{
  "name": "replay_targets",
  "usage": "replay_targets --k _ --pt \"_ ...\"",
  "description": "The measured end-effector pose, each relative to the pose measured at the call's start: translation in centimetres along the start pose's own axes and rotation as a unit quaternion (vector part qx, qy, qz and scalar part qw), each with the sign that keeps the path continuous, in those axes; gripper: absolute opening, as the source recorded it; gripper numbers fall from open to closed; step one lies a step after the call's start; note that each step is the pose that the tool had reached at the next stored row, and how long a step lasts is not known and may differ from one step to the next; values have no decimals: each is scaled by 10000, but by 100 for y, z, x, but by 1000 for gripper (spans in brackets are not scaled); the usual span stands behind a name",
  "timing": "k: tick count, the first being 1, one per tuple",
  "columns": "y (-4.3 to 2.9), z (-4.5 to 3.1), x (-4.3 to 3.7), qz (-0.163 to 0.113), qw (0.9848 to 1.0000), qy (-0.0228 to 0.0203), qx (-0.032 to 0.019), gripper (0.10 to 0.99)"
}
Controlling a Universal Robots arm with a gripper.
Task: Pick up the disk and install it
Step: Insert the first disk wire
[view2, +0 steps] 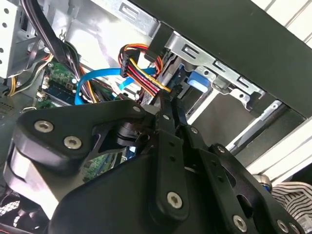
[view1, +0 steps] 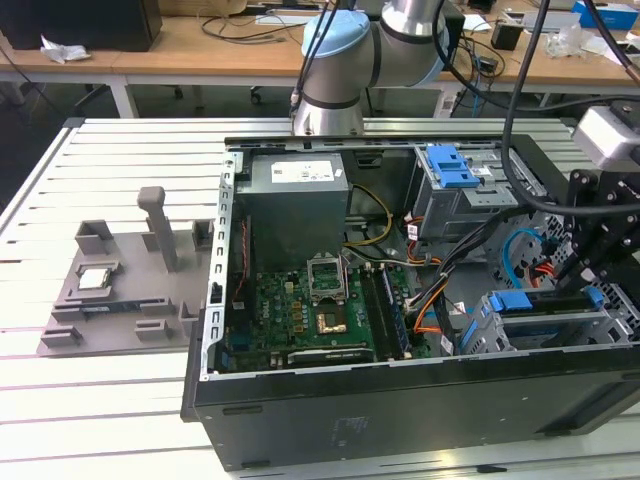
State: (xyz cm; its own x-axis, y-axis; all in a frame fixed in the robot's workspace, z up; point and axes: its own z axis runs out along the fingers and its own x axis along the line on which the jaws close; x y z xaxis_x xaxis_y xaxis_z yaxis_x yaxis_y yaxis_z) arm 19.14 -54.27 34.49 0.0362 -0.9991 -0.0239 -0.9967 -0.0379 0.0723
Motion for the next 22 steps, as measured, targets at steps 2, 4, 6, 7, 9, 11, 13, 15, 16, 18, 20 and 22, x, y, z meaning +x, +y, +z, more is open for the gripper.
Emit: replay_targets --k 2,4,6,7,9,11,13,15,16,18,20,22 --pt "0 1 20 0 10000 2 0 161" --pt "1 1 23 -1 10000 0 1 161" --pt "2 -9 24 0 10000 -1 4 161" --pt "3 -20 23 1 10000 0 5 161" --pt "4 -33 24 7 10000 0 6 161" --pt "4 -35 41 51 10000 -2 7 161" --pt "5 -34 48 121 9999 -7 8 161" --pt "5 -32 49 159 9999 -12 9 161" --pt "5 -26 50 161 9999 -11 5 161" --pt "5 -18 50 162 9999 -10 -1 161" --pt "3 -9 50 161 9999 -11 -7 161" --pt "1 -1 51 161 9999 -12 -13 161"
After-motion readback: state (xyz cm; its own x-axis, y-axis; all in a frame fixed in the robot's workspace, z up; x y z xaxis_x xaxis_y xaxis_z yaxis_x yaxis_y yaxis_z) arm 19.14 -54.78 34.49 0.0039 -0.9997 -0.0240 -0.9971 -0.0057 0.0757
